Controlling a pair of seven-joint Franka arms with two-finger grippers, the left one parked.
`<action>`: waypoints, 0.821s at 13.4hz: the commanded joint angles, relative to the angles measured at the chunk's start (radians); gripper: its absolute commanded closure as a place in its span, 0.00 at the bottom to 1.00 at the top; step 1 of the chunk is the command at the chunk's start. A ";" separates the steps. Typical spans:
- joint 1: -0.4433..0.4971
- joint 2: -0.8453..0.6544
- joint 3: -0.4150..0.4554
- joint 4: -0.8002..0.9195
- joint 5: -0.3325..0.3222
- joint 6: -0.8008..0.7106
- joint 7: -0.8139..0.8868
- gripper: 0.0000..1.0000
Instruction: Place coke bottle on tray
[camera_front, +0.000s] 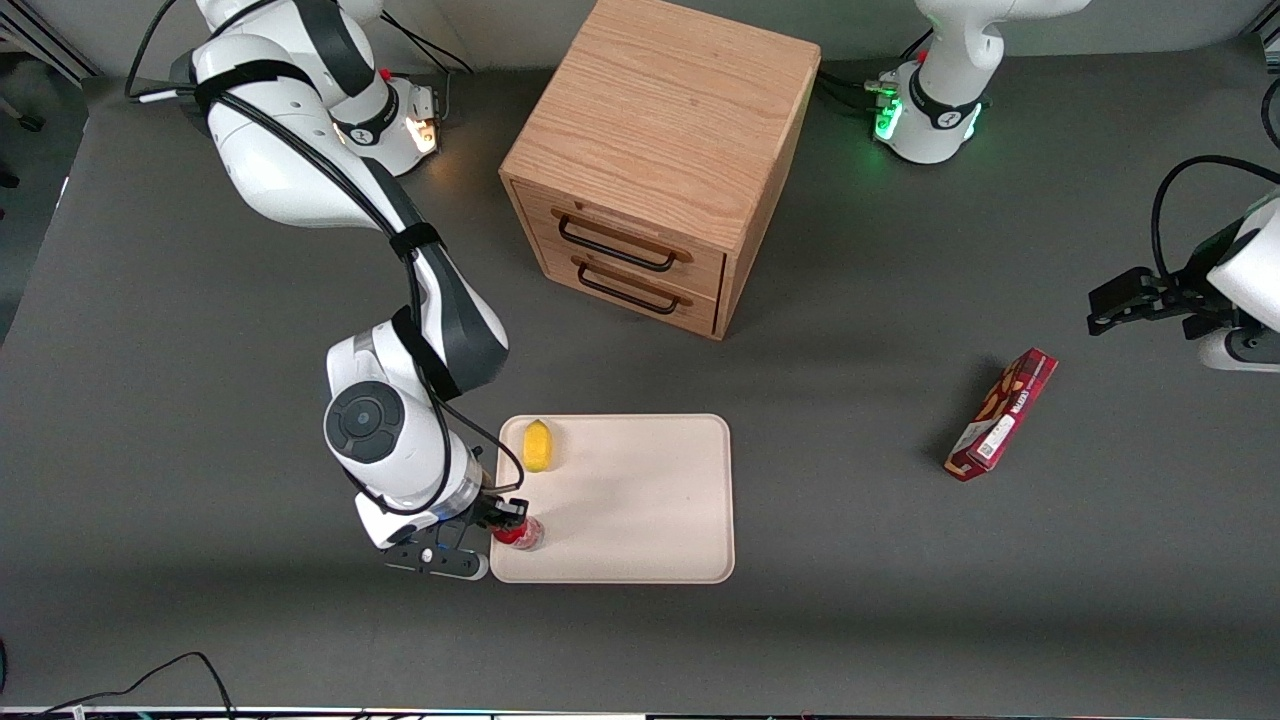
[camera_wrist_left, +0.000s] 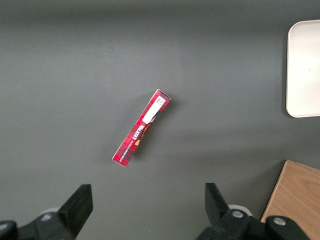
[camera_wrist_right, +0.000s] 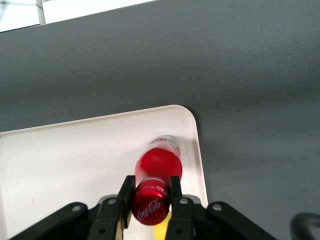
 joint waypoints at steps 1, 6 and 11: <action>0.014 0.020 -0.016 0.044 -0.028 -0.003 0.033 0.18; -0.012 -0.142 -0.008 -0.088 -0.039 -0.120 0.018 0.00; -0.165 -0.676 0.015 -0.634 0.044 -0.167 -0.262 0.00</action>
